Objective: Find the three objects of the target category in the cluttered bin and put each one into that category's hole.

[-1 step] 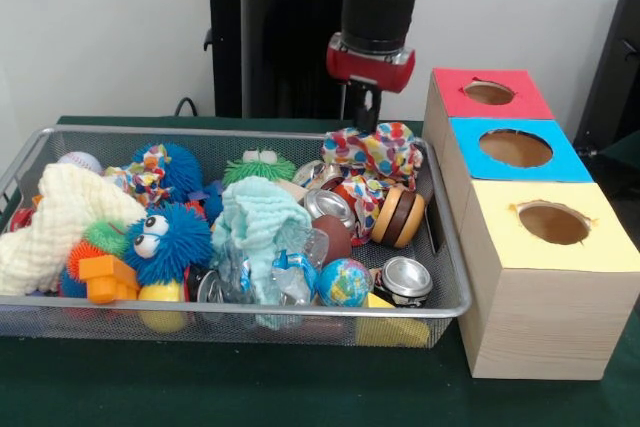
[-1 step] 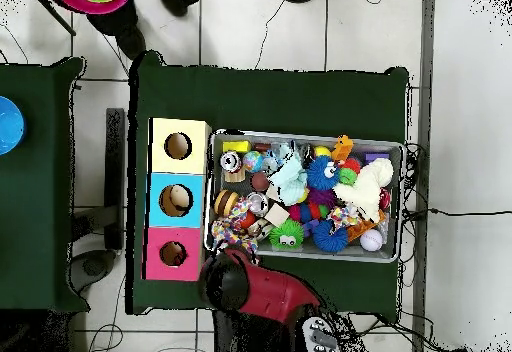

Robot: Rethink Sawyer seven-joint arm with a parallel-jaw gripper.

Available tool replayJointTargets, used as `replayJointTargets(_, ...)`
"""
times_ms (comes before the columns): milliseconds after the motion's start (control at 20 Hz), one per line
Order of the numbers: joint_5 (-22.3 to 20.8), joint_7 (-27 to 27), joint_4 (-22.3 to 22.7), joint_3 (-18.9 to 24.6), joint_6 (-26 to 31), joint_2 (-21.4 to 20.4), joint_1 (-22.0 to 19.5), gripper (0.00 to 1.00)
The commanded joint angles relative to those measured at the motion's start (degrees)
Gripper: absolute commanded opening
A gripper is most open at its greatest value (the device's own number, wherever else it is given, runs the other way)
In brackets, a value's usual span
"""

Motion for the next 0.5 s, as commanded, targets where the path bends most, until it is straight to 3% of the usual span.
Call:
replayJointTargets(50, -4.1, 3.5, -8.7, 2.5, -4.5, 4.7, -0.9, 0.00)
replayJointTargets(100, -4.4, 4.2, -8.8, 2.3, -4.1, 4.8, -0.6, 1.00)
replayJointTargets(500, -2.2, 7.1, -8.3, 0.0, -4.1, 5.8, 2.8, 1.00)
